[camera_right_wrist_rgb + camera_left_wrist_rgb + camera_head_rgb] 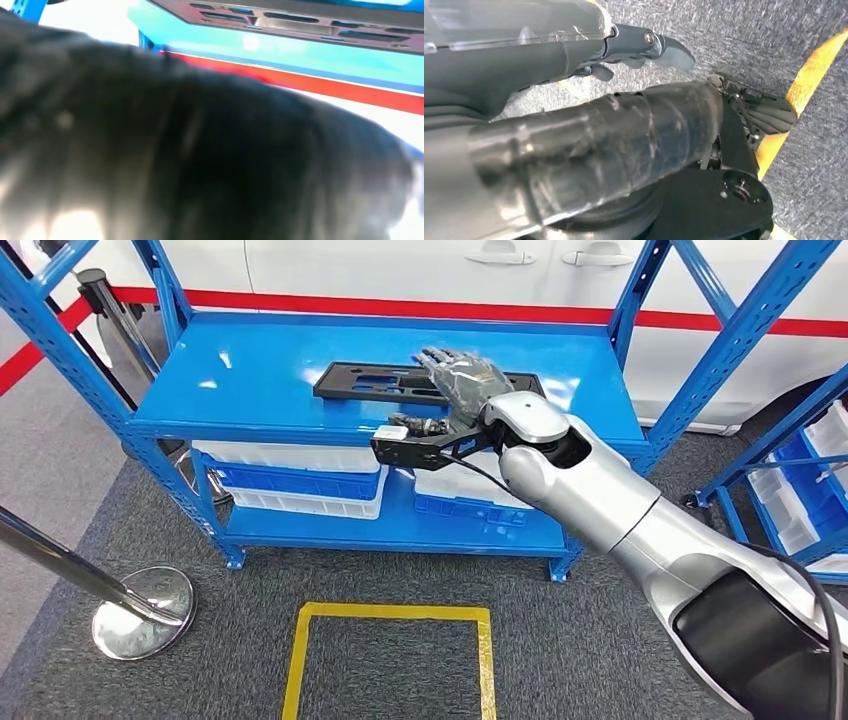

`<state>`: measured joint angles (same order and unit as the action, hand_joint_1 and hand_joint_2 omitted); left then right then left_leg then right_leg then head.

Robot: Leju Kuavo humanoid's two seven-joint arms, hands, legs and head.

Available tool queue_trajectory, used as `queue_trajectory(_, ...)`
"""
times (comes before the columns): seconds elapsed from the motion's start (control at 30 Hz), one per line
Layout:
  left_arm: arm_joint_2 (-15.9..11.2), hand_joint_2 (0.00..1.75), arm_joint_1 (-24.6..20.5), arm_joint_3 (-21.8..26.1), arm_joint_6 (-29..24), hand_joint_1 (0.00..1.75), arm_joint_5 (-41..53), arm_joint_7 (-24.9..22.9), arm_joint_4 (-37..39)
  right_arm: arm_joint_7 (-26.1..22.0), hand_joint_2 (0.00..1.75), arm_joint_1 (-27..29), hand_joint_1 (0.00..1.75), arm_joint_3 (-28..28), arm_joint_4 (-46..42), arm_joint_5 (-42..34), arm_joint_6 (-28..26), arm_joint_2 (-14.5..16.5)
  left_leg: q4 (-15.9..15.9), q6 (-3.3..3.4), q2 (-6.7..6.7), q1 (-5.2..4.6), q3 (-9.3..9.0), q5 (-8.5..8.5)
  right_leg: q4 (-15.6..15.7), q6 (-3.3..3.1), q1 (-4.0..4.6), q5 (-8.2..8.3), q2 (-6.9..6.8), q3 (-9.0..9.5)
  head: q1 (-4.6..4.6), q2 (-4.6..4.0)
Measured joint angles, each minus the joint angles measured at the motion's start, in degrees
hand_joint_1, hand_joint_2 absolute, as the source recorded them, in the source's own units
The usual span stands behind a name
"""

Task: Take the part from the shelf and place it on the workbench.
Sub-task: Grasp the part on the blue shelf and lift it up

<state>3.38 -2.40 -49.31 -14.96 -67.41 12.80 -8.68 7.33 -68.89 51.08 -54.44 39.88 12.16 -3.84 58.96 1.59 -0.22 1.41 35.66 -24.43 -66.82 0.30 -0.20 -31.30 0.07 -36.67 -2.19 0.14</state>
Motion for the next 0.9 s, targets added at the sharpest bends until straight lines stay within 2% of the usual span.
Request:
queue_trajectory(0.07,-0.01,0.00,-0.01,0.00,0.01,0.00,-0.17,0.03,0.00,-0.03,0.00,0.27,0.00,0.21,0.05,-0.14,0.01,-0.20,0.00,0.16,0.01,0.00,-0.03,-0.09,-7.29,0.39,-0.25,-2.63,-0.01,-3.98,0.01,0.00)
queue_trajectory(0.1,0.00,0.00,-0.01,0.00,0.01,0.00,-0.23,0.03,0.00,-0.04,0.00,0.42,0.00,0.33,0.07,-0.19,0.02,-0.26,0.01,0.17,0.00,0.00,-0.08,-0.15,-9.00,0.51,-0.39,-2.58,-0.02,-5.16,0.01,-0.01)
queue_trajectory(0.13,0.01,0.00,-0.01,0.00,0.01,0.00,-0.28,0.03,0.00,-0.05,0.00,0.51,0.00,0.40,0.08,-0.22,0.01,-0.31,0.02,0.11,-0.03,0.01,-0.19,-0.23,-8.47,0.56,-0.53,-1.35,-0.03,-5.22,0.01,-0.01)
queue_trajectory(0.17,0.02,0.00,-0.01,0.00,0.01,0.00,-0.32,0.03,0.00,-0.05,0.00,0.51,0.00,0.44,0.08,-0.23,0.01,-0.32,0.03,0.01,-0.07,0.03,-0.38,-0.35,-5.67,0.55,-0.65,0.83,-0.04,-4.13,0.01,-0.01)
queue_trajectory(0.2,0.03,0.00,0.00,0.00,0.01,0.00,-0.37,0.03,0.00,-0.06,0.00,0.45,0.00,0.45,0.08,-0.26,0.01,-0.34,0.04,-0.13,-0.11,0.04,-0.59,-0.50,-1.53,0.46,-0.73,3.20,-0.05,-2.38,0.01,-0.01)
queue_trajectory(0.23,0.03,0.00,-0.01,0.00,0.01,0.00,-0.44,0.03,0.00,-0.09,0.00,0.34,0.00,0.46,0.08,-0.31,0.01,-0.37,0.10,-0.32,-0.14,-0.05,-0.71,-0.65,2.37,0.34,-0.65,4.87,-0.05,-0.64,0.01,-0.01)
queue_trajectory(0.27,0.03,0.00,-0.02,0.01,0.01,0.00,-0.54,0.02,0.00,-0.13,0.00,0.24,0.00,0.48,0.08,-0.35,0.03,-0.38,0.10,-0.56,-0.16,-0.12,-0.76,-0.73,5.23,0.19,-0.51,5.84,-0.02,0.62,-0.02,0.00)
queue_trajectory(0.3,0.04,0.00,-0.03,0.01,0.01,0.00,-0.64,-0.01,0.00,-0.19,0.00,0.18,0.00,0.52,0.08,-0.40,0.05,-0.38,0.09,-0.83,-0.17,-0.18,-0.76,-0.78,6.69,0.03,-0.35,6.02,0.02,1.23,-0.03,0.00)
queue_trajectory(0.37,0.06,0.00,-0.05,0.01,0.01,0.00,-0.86,-0.09,0.00,-0.29,0.00,0.11,0.00,0.64,0.08,-0.45,0.13,-0.37,-0.12,-1.48,-0.18,-0.20,-0.84,-0.72,7.07,-0.46,-0.15,5.83,0.12,1.35,-0.05,0.00)
queue_trajectory(0.43,0.07,0.00,-0.03,0.00,0.01,0.00,-0.97,-0.16,0.00,-0.32,0.00,-0.03,0.00,0.70,0.08,-0.49,0.23,-0.35,0.81,-2.03,-0.12,-0.11,-0.57,-1.59,7.62,-1.29,-0.34,6.02,0.07,1.73,-0.05,-0.01)
queue_trajectory(0.5,0.05,0.00,-0.01,0.00,-0.03,0.00,-0.94,-0.34,0.00,-0.32,0.00,-0.18,0.00,0.78,0.08,-0.57,0.43,-0.20,5.84,-2.32,-0.07,-0.05,1.75,-4.43,8.04,-2.01,-0.49,6.17,0.01,2.10,-0.08,-0.01)
queue_trajectory(0.57,0.04,0.00,-0.05,0.00,-0.19,0.00,-0.81,-0.74,0.00,-0.31,0.00,-0.19,0.00,1.05,0.10,-0.68,0.67,-0.05,13.46,-2.47,-0.07,-0.08,5.67,-7.44,8.02,-2.35,-0.28,6.07,0.03,2.14,-0.10,-0.01)
queue_trajectory(0.6,0.03,0.00,-0.05,0.00,-0.31,0.00,-0.78,-0.92,0.00,-0.29,0.00,-0.17,0.00,1.20,0.14,-0.75,0.76,-0.03,15.75,-2.48,-0.07,-0.08,7.04,-7.76,7.97,-2.44,-0.14,5.98,0.03,2.18,-0.10,-0.01)
queue_trajectory(0.63,0.03,0.00,-0.02,0.00,-0.39,0.00,-0.79,-1.03,0.00,-0.28,0.00,-0.16,0.00,1.31,0.17,-0.80,0.79,0.01,15.91,-2.40,-0.07,-0.09,7.37,-6.96,7.90,-2.49,-0.02,5.86,0.05,2.26,-0.10,-0.01)
queue_trajectory(0.67,0.03,0.00,0.03,0.00,-0.45,0.00,-0.83,-1.03,0.00,-0.27,0.00,-0.19,0.00,1.37,0.20,-0.85,0.83,0.06,13.79,-2.22,-0.06,-0.10,6.55,-5.15,7.80,-2.51,0.08,5.69,0.07,2.41,-0.10,-0.01)
queue_trajectory(0.7,0.03,0.00,0.07,0.00,-0.49,0.00,-0.85,-0.98,0.00,-0.27,0.00,-0.23,0.00,1.40,0.21,-0.90,0.86,0.12,9.94,-1.95,-0.06,-0.14,4.82,-2.82,7.68,-2.47,0.15,5.47,0.10,2.59,-0.10,-0.01)
queue_trajectory(0.77,-0.02,0.00,0.08,0.00,-0.49,0.00,-0.85,-0.85,0.00,-0.27,0.00,-0.38,0.00,1.43,0.22,-0.94,0.91,0.20,2.92,-1.42,-0.09,-0.43,1.33,-0.17,7.39,-2.18,0.39,5.01,0.14,2.77,-0.09,-0.01)
queue_trajectory(0.8,-0.04,0.00,0.04,0.00,-0.49,0.00,-0.87,-0.83,0.00,-0.26,0.00,-0.44,0.00,1.46,0.24,-0.97,0.92,0.21,1.07,-1.23,-0.12,-0.59,0.43,0.14,7.29,-1.96,0.45,4.87,0.12,2.76,-0.08,-0.01)
queue_trajectory(0.9,-0.05,0.00,-0.08,0.00,-0.45,0.00,-0.99,-0.82,0.00,-0.25,0.00,-0.55,0.00,1.55,0.26,-1.09,0.94,0.22,-0.01,-0.80,-0.15,-0.58,-0.07,-0.07,7.27,-1.26,0.44,4.60,0.06,2.74,-0.08,0.01)
